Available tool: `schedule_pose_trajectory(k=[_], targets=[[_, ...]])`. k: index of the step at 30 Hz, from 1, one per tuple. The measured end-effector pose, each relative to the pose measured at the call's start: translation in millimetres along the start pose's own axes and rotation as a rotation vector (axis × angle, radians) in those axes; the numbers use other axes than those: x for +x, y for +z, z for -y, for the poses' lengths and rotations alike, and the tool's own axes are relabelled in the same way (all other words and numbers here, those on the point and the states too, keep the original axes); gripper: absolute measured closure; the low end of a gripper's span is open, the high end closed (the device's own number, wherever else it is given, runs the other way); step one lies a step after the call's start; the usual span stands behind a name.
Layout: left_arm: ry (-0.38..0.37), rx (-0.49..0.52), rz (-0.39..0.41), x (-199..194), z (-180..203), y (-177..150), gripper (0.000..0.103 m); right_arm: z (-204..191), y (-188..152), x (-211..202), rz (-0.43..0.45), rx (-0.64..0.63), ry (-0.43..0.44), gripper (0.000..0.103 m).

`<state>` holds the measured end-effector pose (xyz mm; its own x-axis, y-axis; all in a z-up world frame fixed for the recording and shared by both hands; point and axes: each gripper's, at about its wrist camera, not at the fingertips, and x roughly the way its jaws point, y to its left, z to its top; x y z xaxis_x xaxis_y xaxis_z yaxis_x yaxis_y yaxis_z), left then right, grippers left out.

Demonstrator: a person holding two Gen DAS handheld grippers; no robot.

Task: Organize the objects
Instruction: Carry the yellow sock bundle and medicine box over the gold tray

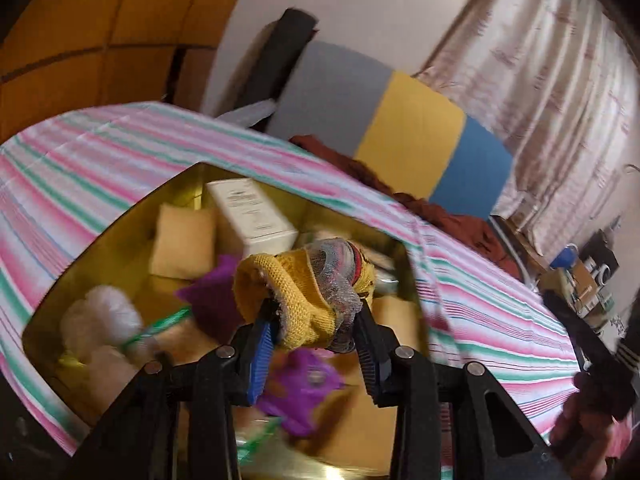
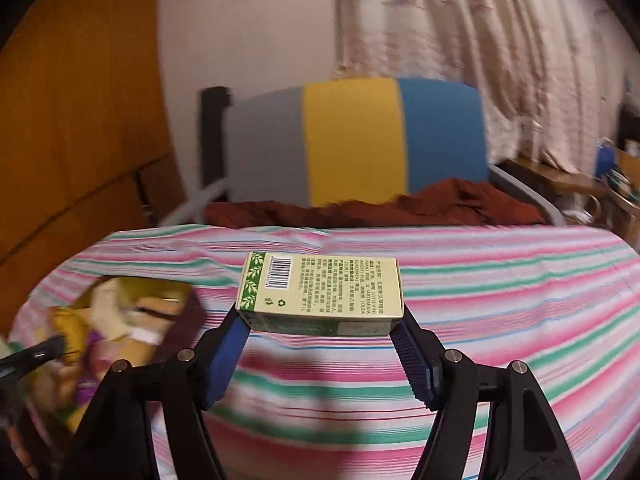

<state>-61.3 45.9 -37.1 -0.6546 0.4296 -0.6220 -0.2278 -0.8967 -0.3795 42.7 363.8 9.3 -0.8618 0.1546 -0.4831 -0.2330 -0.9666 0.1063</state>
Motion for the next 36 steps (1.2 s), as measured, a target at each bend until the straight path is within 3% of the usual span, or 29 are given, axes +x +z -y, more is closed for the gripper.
schedule_pose_trajectory(k=[4,9,13,19,24,28,36], targets=[[0.02,0.002,-0.064,12.2,-15.6,-0.9,0.066,-44.7,1.1,-7.7,-0.001,-0.05,0.093,0.032],[0.003,0.023,-0.117,19.0,-16.3,-4.5,0.051,-96.0,-7.4,-14.1,-0.013,-0.12,0.194,0.032],[0.008,0.021,-0.066,4.3,-20.8,1.2,0.026,-124.9,-16.0,-15.0,-0.034,-0.154,0.255,0.031],[0.057,-0.005,0.008,-20.8,-34.4,14.6,0.026,-143.2,-26.3,-13.4,-0.069,-0.167,0.296,0.031],[0.111,-0.089,0.062,-38.9,-52.2,19.2,0.026,-161.2,-30.2,2.3,-0.135,-0.174,0.34,0.031],[0.212,-0.13,0.106,-55.9,-63.6,17.6,0.026,-177.0,-26.6,15.2,-0.183,-0.172,0.374,0.031],[0.269,-0.12,0.105,-74.9,-70.9,2.8,0.026,-250.3,-16.3,46.9,-0.266,-0.285,0.514,0.031]])
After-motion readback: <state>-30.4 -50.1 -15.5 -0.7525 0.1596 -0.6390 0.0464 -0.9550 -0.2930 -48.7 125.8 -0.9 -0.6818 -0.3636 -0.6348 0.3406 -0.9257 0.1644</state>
